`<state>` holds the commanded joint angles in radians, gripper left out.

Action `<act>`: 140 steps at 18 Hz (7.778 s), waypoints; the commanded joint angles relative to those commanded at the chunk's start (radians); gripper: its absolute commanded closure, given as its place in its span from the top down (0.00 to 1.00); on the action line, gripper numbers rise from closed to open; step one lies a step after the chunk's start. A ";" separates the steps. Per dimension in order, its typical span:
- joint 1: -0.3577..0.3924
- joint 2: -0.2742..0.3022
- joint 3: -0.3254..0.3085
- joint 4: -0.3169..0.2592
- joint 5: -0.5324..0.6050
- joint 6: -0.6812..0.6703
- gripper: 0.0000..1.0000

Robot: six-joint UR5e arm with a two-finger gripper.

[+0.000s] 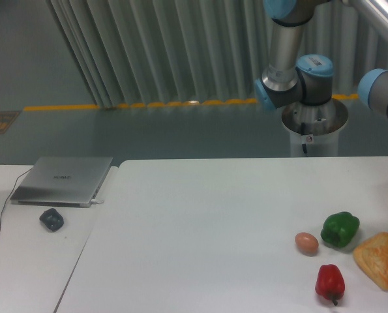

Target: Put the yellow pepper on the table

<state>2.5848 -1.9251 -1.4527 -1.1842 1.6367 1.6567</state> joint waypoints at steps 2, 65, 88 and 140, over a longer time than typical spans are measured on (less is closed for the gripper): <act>0.002 -0.002 0.000 0.000 -0.002 0.000 1.00; 0.368 -0.137 0.014 0.049 -0.117 -0.718 1.00; 0.361 -0.121 0.005 -0.003 -0.113 -0.755 0.56; -0.118 -0.083 0.044 0.005 -0.275 -0.676 0.59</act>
<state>2.4667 -2.0080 -1.4082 -1.1797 1.3620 0.9803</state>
